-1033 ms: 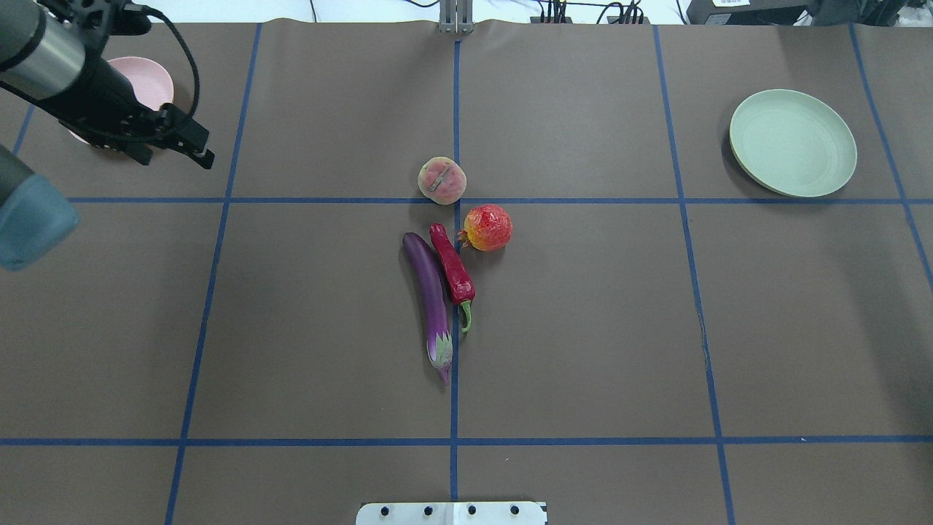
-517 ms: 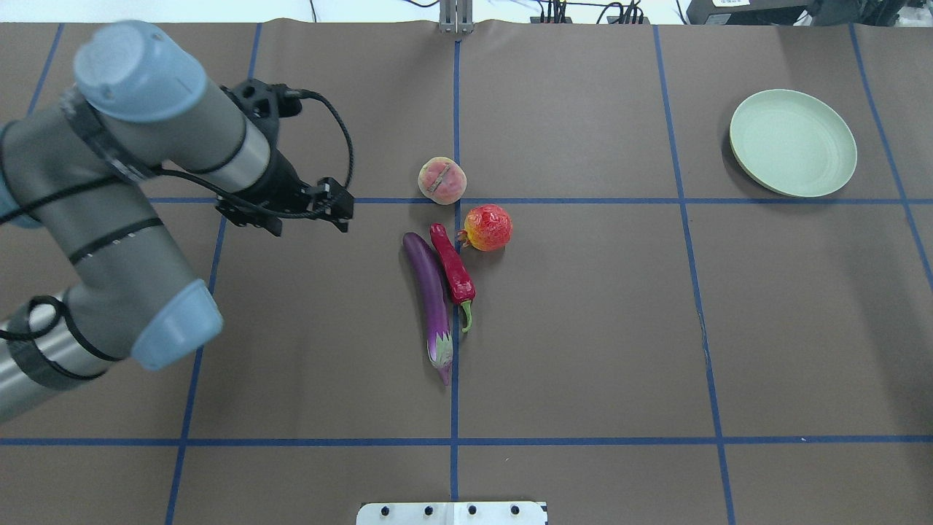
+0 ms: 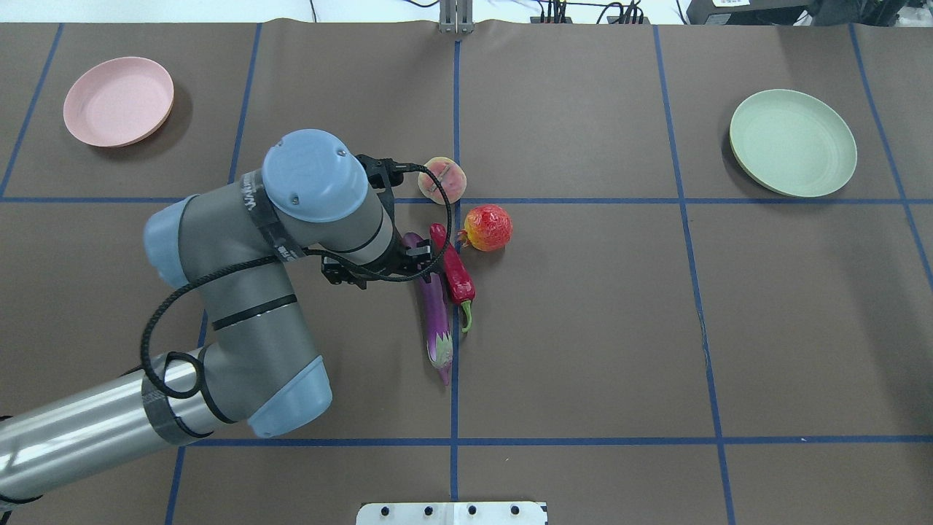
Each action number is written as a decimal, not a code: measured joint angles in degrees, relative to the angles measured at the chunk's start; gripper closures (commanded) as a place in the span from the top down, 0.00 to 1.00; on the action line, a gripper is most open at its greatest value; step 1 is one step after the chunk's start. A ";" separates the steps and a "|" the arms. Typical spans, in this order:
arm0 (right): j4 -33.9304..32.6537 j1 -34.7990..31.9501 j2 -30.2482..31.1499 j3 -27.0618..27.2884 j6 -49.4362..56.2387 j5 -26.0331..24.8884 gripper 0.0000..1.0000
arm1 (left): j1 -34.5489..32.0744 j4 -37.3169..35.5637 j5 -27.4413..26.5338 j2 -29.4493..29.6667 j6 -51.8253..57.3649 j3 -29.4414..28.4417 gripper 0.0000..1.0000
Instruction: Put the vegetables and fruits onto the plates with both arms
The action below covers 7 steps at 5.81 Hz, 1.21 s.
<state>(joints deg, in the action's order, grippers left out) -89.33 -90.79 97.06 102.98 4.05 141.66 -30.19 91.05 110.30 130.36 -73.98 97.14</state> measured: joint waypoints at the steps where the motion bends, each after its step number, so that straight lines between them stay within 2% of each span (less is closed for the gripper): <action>1: -0.31 0.00 -1.62 -0.03 -0.04 0.17 1.00 | 0.78 2.01 -1.07 1.72 -0.22 -4.16 0.98; 3: -0.51 0.04 -3.36 -0.06 -1.47 1.51 1.00 | 2.56 4.09 -1.61 3.80 -0.28 -9.41 0.87; 4: -0.36 0.07 -3.90 0.03 -4.19 2.41 1.00 | 3.32 4.22 -1.65 4.01 -0.29 -10.16 0.78; 7: -0.37 0.09 -5.24 0.20 -7.49 4.55 1.00 | 4.74 4.26 -1.58 4.03 -0.40 -10.75 0.67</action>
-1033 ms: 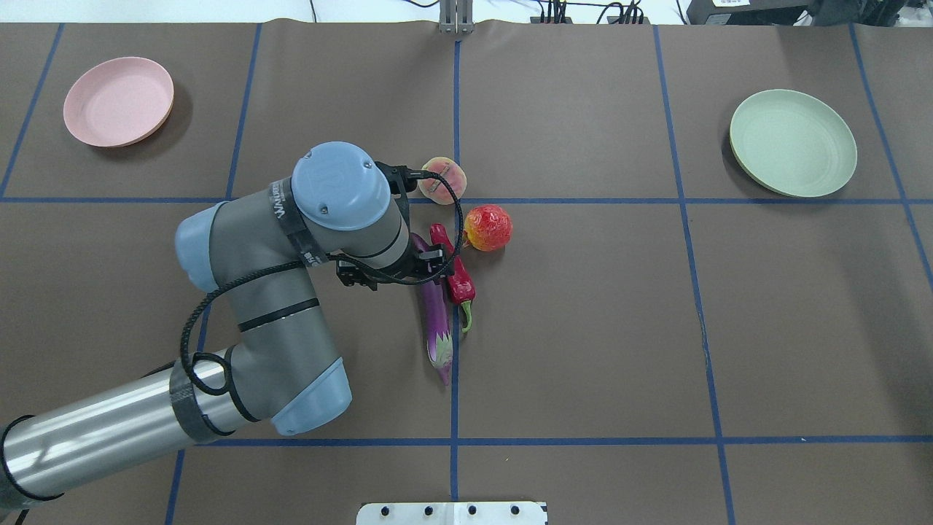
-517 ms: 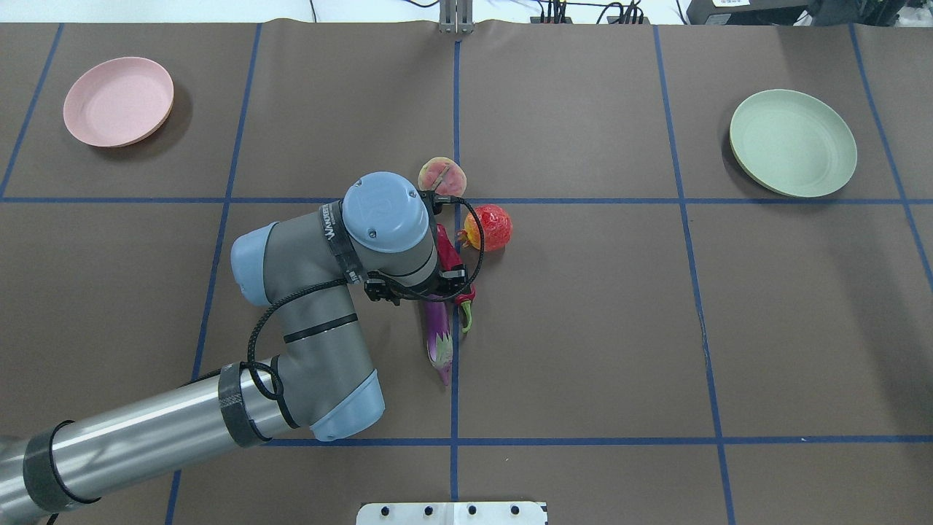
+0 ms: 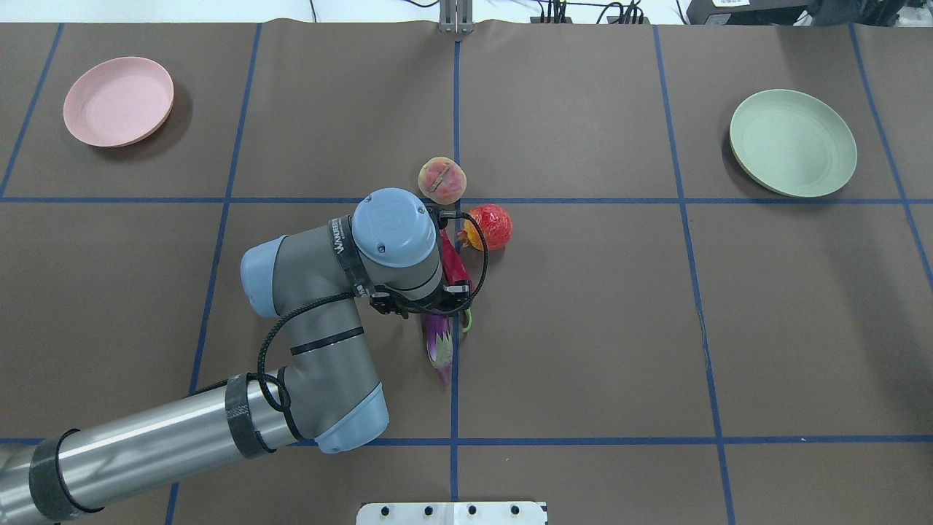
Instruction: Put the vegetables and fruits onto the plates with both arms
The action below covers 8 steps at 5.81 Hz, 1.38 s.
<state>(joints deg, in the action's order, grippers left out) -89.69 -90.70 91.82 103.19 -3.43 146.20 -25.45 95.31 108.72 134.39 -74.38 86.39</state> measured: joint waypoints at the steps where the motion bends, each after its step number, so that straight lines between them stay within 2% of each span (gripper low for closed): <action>1: 0.03 0.04 -0.59 0.20 -1.76 0.48 1.00 | 0.77 0.06 0.00 0.15 -0.04 -0.23 0.60; 3: 0.04 0.55 -1.75 1.04 -5.48 0.74 1.00 | 2.04 0.11 0.00 0.48 -0.18 -0.64 0.00; 5: 0.05 1.86 -3.42 1.93 -8.89 0.78 1.00 | 1.79 -0.32 0.01 0.39 -2.30 0.40 0.00; 8: -0.03 9.87 -11.76 4.06 -25.02 -0.17 1.00 | -3.36 -8.01 0.70 -0.58 -6.22 6.75 0.00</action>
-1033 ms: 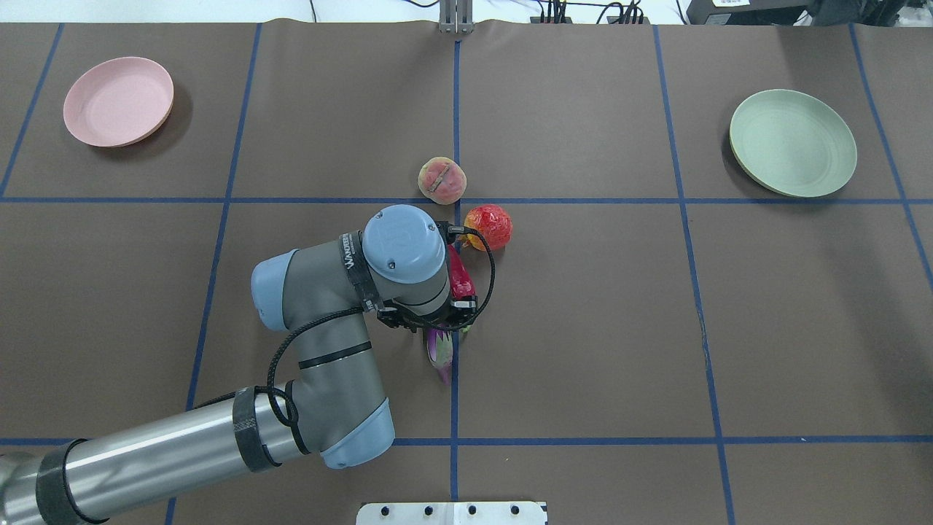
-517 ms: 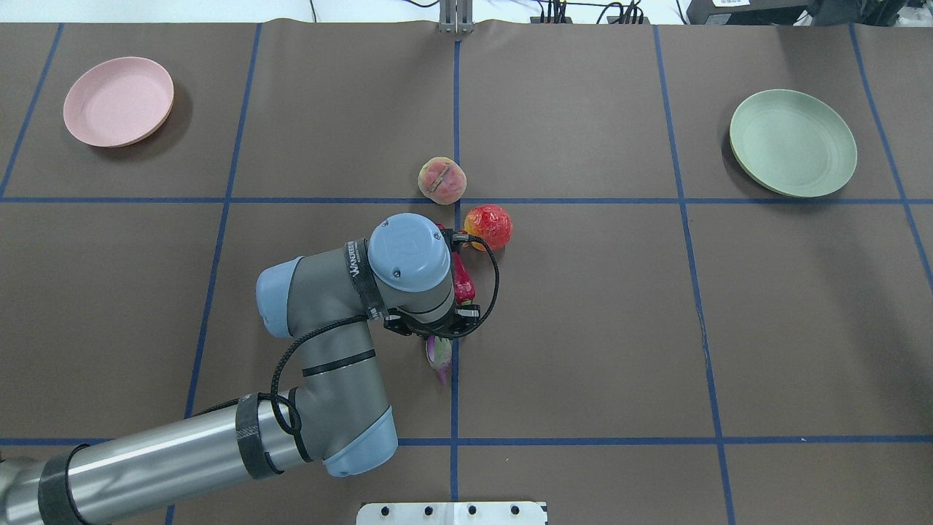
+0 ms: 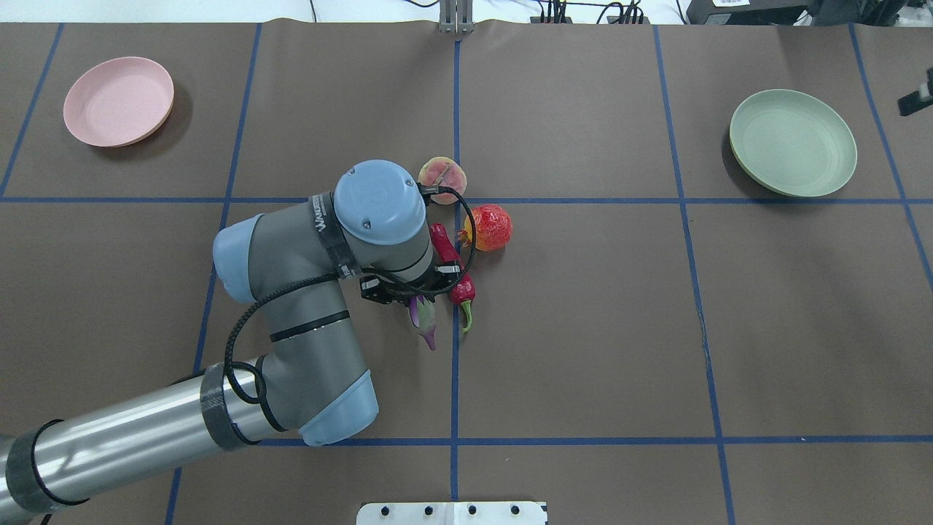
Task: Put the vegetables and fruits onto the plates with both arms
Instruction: 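Carry eggplant to pink plate with left gripper while right gripper approaches pomegranate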
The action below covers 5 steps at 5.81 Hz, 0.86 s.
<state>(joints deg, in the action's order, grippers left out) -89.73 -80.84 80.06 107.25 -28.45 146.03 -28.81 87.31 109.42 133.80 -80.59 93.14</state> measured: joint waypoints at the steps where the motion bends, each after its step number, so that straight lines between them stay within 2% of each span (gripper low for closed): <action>1: -0.13 3.24 -3.11 0.06 -4.46 -1.15 1.00 | -2.64 -2.45 1.16 -0.71 1.14 1.23 0.00; 3: -0.22 11.02 -9.37 -0.22 -15.10 -6.20 1.00 | -8.23 -4.92 3.60 -4.87 8.14 4.50 0.00; 5: -0.30 21.09 -17.15 -2.58 -27.34 -14.52 1.00 | -14.46 -5.28 5.18 -10.30 19.42 6.19 0.00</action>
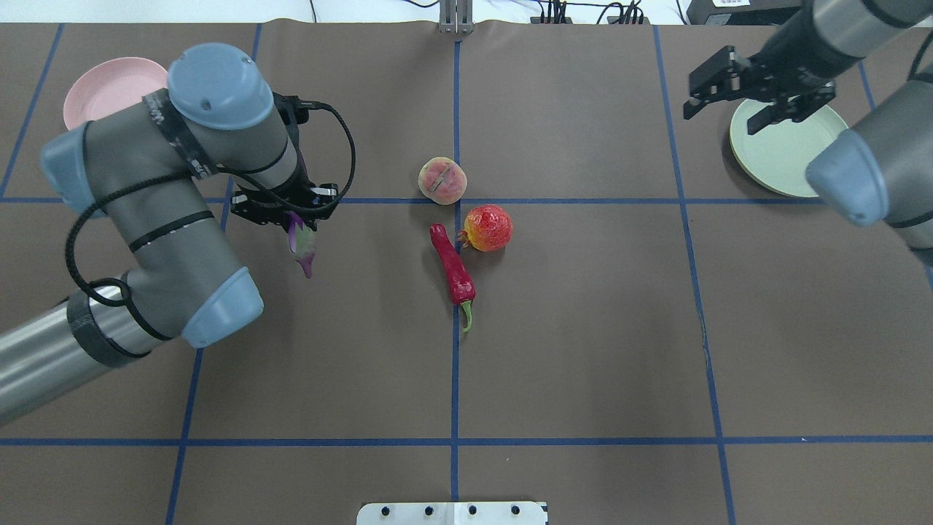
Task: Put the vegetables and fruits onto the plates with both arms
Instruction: 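Carry eggplant to pink plate with left gripper while right gripper approaches pomegranate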
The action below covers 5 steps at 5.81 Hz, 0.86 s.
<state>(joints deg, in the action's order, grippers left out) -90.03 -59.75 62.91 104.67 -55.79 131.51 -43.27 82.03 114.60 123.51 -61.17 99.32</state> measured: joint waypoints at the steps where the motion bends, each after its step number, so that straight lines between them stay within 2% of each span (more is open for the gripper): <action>1: -0.01 5.25 -4.50 -2.87 -4.68 -4.75 1.00 | -3.23 -0.05 0.32 -1.88 5.85 -0.21 0.00; 3: 0.26 12.04 -11.05 -8.97 -8.08 -9.56 1.00 | -8.61 -0.04 0.50 -3.89 14.96 -2.10 0.00; 5: 0.37 16.19 -17.36 -16.56 -10.22 -10.43 1.00 | -13.61 0.04 1.87 -4.37 23.41 -5.61 0.00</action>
<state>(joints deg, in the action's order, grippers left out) -89.66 -43.56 45.55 88.11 -66.01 121.08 -56.88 82.06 116.47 119.14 -37.76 93.72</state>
